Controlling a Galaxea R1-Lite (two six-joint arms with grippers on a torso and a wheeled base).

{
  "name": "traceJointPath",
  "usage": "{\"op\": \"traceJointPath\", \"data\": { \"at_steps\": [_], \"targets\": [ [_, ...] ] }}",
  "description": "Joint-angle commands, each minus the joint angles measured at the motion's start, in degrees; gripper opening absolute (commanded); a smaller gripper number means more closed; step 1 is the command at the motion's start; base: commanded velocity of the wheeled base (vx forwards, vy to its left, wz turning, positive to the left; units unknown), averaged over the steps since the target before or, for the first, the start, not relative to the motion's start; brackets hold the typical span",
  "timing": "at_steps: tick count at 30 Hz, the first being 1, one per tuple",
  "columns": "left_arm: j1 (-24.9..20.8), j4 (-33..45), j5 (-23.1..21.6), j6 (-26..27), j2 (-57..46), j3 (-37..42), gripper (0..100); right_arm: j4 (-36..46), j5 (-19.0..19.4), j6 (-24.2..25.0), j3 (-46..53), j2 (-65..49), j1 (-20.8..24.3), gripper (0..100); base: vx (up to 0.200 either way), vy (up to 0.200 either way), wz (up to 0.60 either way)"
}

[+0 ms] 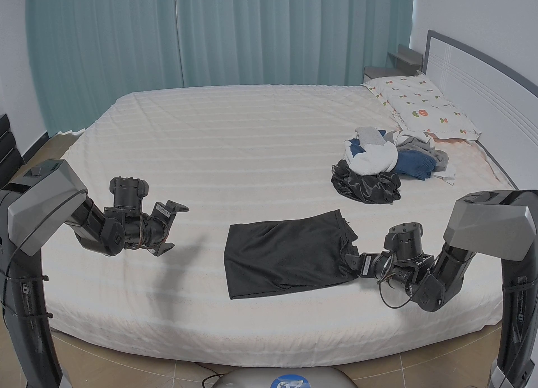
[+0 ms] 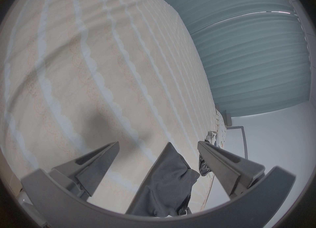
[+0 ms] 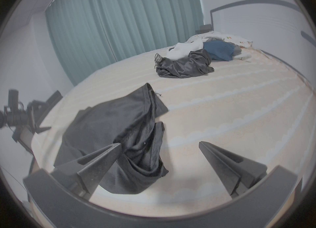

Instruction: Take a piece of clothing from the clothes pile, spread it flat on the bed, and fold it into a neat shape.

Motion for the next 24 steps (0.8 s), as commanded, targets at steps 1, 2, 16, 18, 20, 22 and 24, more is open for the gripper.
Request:
{"op": "traceJointPath", "data": {
  "at_steps": [1,2,16,18,20,22,24],
  "targets": [
    [0.1,0.0,0.0,0.0,0.1,0.0,100,-0.7,2.2,2.4,-0.3,-3.0,-2.3,100,0.2,0.0,0.0],
    [0.1,0.0,0.0,0.1,0.1,0.0,100,-0.7,4.5,5.4,-1.8,-3.4,-3.0,100,0.2,0.0,0.0],
    [-0.3,0.0,0.1,1.5,0.2,1.0,100,2.8,14.5,14.0,-17.7,7.1,-5.0,100,0.086,0.0,0.0],
    [-0.3,0.0,0.1,1.7,0.2,1.1,100,3.3,14.5,14.0,-22.3,10.5,-4.8,100,0.0,0.0,0.0],
    [-0.3,0.0,0.1,1.7,0.2,1.1,100,3.4,14.5,14.0,-25.2,12.4,-4.7,100,0.0,0.0,0.0],
    [-0.3,0.0,0.1,1.7,0.2,1.1,100,3.6,14.5,14.0,-26.4,13.4,-4.4,100,0.0,0.0,0.0],
    [-0.3,0.0,0.1,1.7,0.2,1.1,100,3.6,14.5,14.0,-28.2,14.2,-4.4,100,0.0,0.0,0.0]
  ]
}}
